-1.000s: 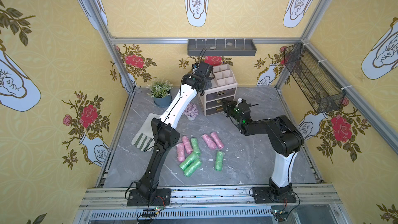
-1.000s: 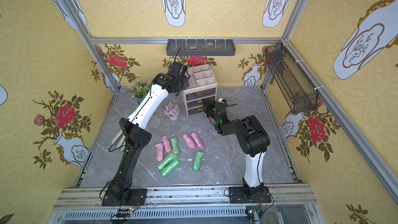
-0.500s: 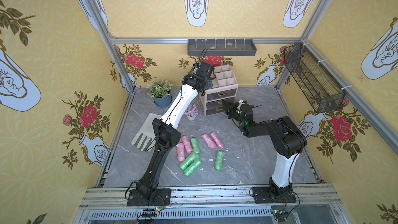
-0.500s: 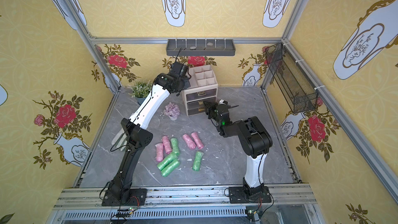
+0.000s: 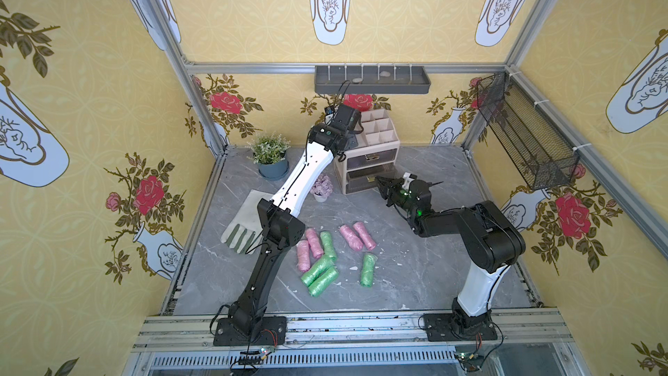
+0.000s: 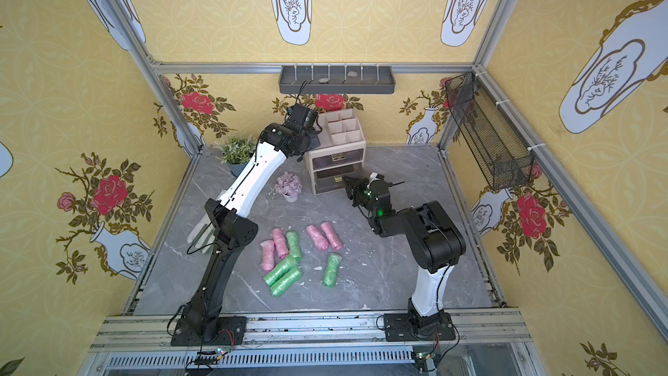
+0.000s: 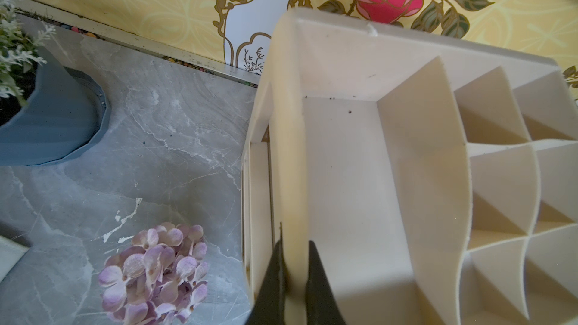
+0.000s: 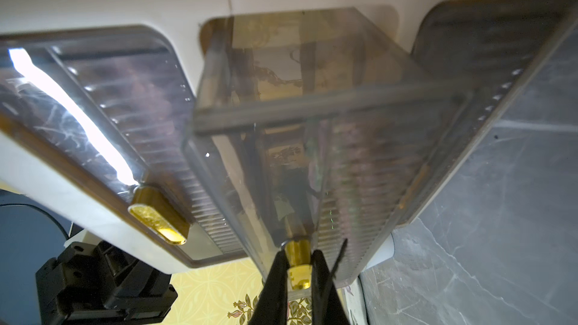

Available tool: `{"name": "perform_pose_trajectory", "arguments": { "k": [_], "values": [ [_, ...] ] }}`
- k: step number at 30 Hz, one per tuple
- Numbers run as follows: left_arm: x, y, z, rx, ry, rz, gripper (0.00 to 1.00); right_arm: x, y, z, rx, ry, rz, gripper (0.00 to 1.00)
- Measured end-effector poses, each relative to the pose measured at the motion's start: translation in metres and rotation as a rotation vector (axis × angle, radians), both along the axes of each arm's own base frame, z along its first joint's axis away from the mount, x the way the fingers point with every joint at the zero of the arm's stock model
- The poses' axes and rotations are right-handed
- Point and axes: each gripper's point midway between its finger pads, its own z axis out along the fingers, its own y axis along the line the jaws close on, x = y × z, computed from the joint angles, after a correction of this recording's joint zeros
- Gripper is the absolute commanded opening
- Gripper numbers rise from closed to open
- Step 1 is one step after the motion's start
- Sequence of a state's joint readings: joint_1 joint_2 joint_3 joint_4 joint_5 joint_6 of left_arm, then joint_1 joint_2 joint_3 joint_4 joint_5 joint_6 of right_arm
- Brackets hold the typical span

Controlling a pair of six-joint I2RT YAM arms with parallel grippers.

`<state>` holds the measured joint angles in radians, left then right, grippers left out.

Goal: Sort the rolls of trash bags by color and place them into the drawer
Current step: Open the drawer in the storage box.

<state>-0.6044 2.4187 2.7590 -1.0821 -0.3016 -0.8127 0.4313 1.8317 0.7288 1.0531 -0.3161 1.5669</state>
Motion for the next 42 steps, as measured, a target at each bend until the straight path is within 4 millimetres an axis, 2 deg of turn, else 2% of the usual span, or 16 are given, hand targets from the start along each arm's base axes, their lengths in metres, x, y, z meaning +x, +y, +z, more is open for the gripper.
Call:
{"name": "perform_pose_trajectory", "arguments": {
  "k": [24,42],
  "values": [
    [0.0,0.0,-0.001,0.002,-0.001,0.005,0.0,-0.06,-0.019,0.0,-0.047,0.039,0.084,0.08],
    [0.0,-0.001,-0.001,0.001,0.0,0.002,0.0,-0.072,-0.03,-0.01,-0.092,0.067,0.088,0.08]
  ]
}}
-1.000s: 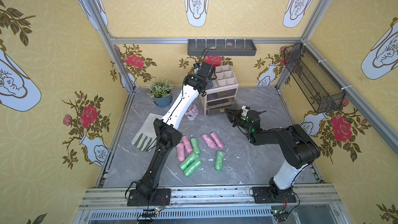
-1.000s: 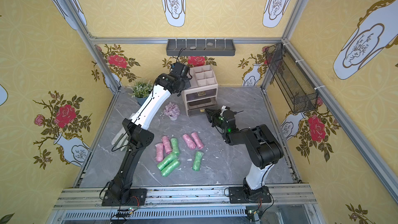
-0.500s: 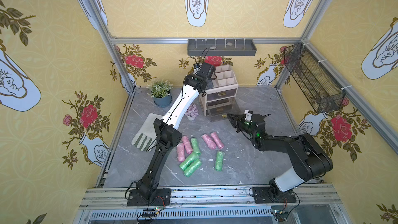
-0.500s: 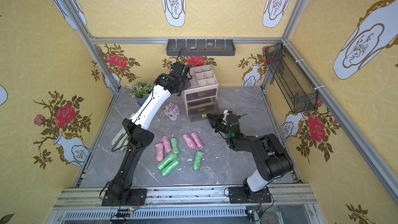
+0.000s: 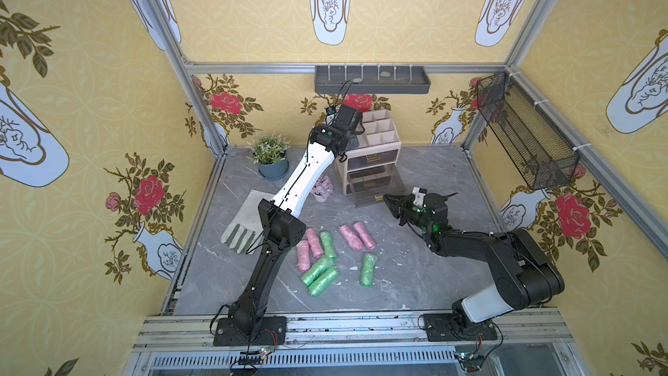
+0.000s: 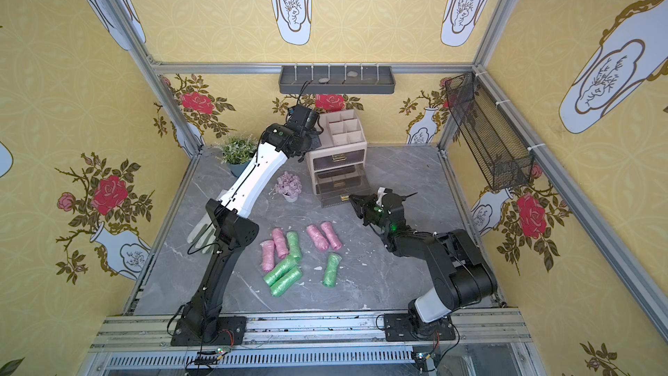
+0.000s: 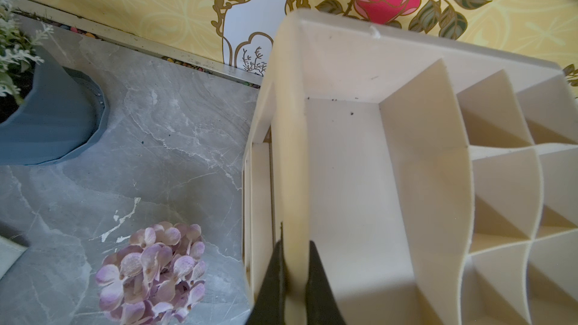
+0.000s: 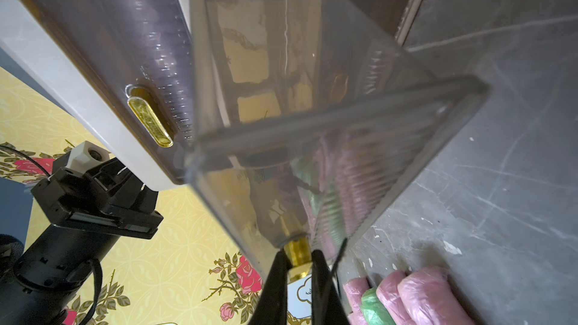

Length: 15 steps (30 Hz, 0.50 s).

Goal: Sort the rolls of trash bags by color and place them into the drawer
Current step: Open the drawer in the storage box.

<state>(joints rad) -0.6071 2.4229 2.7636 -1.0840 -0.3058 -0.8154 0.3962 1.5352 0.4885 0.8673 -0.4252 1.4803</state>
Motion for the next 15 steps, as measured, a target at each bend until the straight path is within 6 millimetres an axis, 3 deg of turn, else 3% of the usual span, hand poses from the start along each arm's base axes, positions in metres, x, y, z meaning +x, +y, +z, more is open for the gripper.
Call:
{"name": "perform_pose_trajectory", "arguments": {
  "k": [9,15],
  "values": [
    [0.0,0.0,0.0001,0.0,0.0,0.0,0.0,-0.0007,-0.0011,-0.0011,0.003,0.004,0.008,0.1],
    [0.0001,0.0001,-0.0002,0.0,0.0,0.0,0.0,-0.0015,-0.0009,-0.0007,-0.006,0.003,0.018,0.23]
  ]
}}
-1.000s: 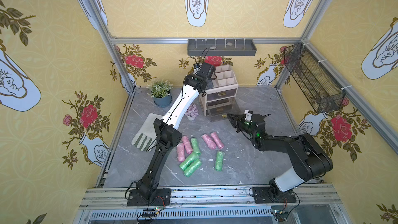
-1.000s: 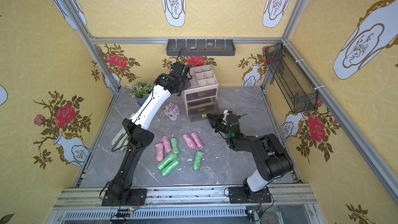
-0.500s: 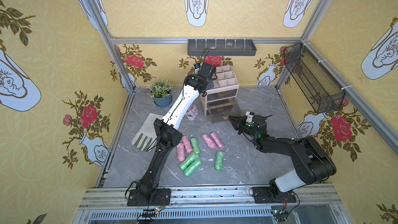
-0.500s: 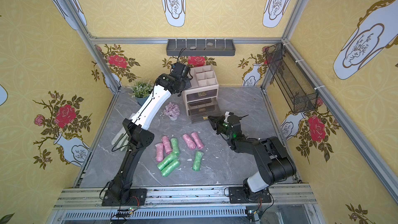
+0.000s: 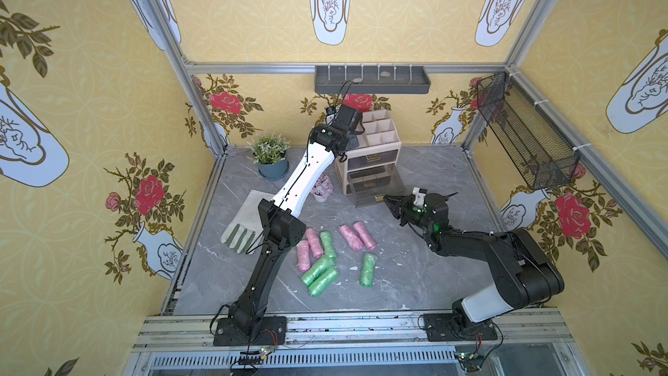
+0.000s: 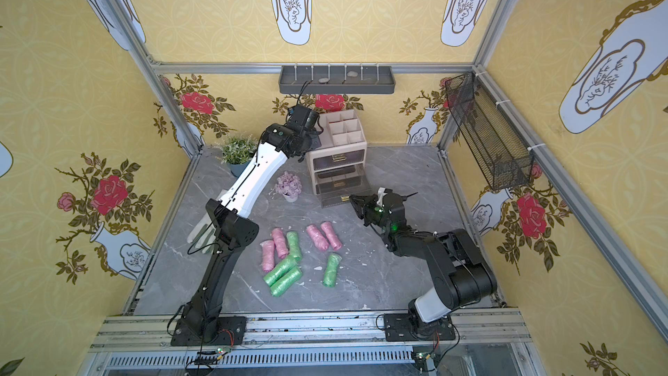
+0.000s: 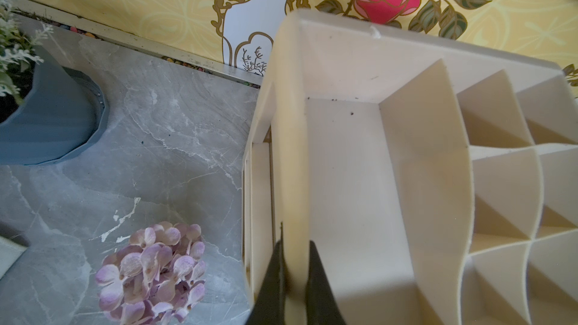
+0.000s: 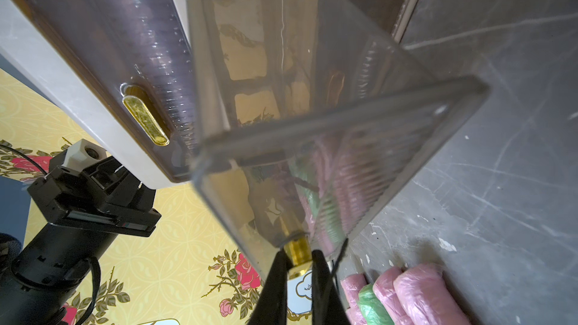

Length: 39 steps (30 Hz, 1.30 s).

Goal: Sort the rolls of trash bags by color and place them into the drawer
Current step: Open the drawer in the storage box.

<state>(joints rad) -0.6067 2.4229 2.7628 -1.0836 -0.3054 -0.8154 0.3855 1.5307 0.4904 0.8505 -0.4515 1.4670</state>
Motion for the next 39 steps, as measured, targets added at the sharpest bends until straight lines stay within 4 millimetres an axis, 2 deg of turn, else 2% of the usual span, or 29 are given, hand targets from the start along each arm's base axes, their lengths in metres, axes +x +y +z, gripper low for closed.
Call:
{"name": "perform_pose_trajectory", "arguments": {
  "k": [6,10,16,20,27,33,36,39],
  "values": [
    [0.0,0.001,0.0,-0.002,0.0,0.0,0.0,-0.006,-0.003,-0.003,-0.023,0.028,0.024,0.36],
    [0.0,0.001,0.001,-0.007,-0.001,-0.001,0.0,-0.006,-0.004,-0.001,-0.034,0.031,0.026,0.39],
    [-0.001,0.003,0.002,-0.01,0.002,0.0,0.17,-0.008,-0.005,0.002,-0.051,0.026,0.032,0.43],
    [-0.006,0.003,-0.008,-0.028,0.045,0.003,0.3,-0.01,-0.008,0.007,-0.063,0.017,0.037,0.43],
    [-0.013,0.007,-0.007,-0.02,0.069,-0.004,0.36,-0.01,-0.025,0.014,-0.083,0.017,0.018,0.44],
    [-0.023,0.011,0.004,-0.008,0.067,-0.028,0.45,-0.014,-0.04,0.025,-0.11,0.002,0.006,0.45],
    [-0.026,0.013,0.016,-0.014,0.046,-0.041,0.5,-0.016,-0.046,0.03,-0.125,-0.003,0.003,0.47],
    [-0.027,0.013,0.029,-0.022,0.014,-0.054,0.51,-0.019,-0.05,0.036,-0.138,-0.007,0.008,0.48]
  ]
}}
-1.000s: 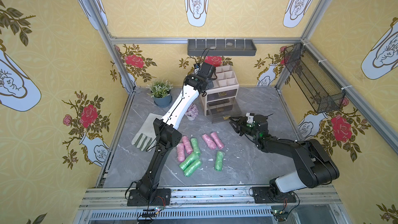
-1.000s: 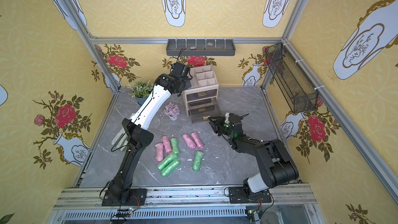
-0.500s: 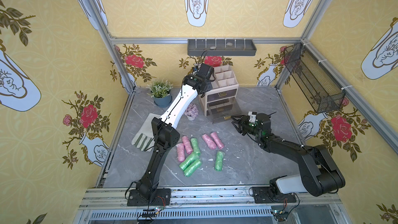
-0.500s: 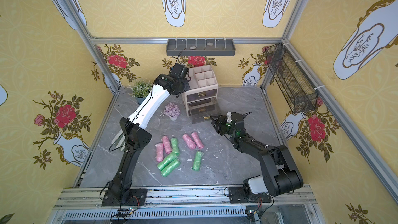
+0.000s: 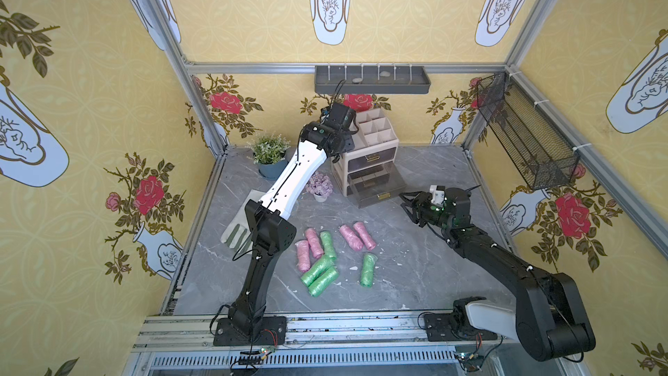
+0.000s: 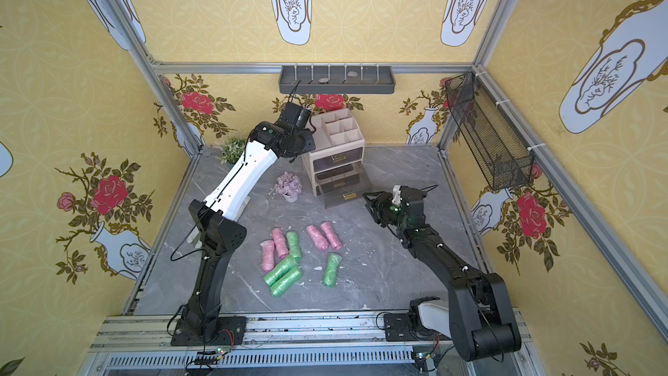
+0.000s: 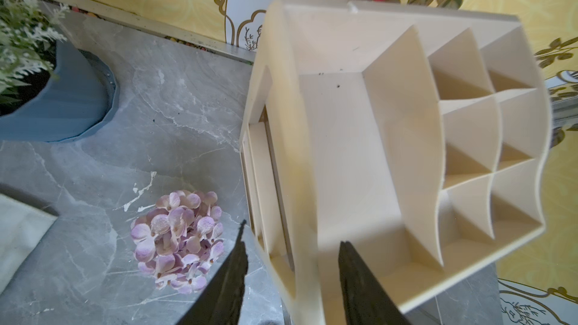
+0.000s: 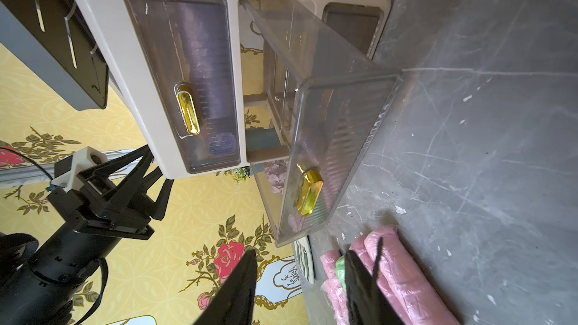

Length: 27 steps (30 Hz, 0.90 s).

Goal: Sort the rolls of trash bags by color and place them into the drawer
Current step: Open the drawer in the storage box, then pick up the roll of trash bags from the center of the board.

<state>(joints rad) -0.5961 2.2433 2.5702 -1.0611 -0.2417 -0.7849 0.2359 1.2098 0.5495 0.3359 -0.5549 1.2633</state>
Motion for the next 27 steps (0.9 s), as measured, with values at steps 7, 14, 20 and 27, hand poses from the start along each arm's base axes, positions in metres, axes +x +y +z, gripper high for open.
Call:
{"name": "perform_pose_trajectory", "arguments": {
  "k": [7,14,20,27],
  "values": [
    [-0.01,0.006,0.036,-0.022,-0.068,-0.022,0.51,-0.009,-0.005,0.019,-0.048,-0.026,0.023,0.5],
    [-0.044,0.028,0.079,-0.018,-0.148,-0.052,0.51,-0.022,-0.011,0.044,-0.14,-0.068,0.05,0.51],
    [-0.09,0.064,0.101,-0.003,-0.218,-0.071,0.54,-0.038,-0.006,0.053,-0.268,-0.046,0.086,0.53],
    [-0.145,0.121,0.087,0.048,-0.261,-0.048,0.59,-0.078,0.042,0.04,-0.456,0.001,0.249,0.54]
  ]
}}
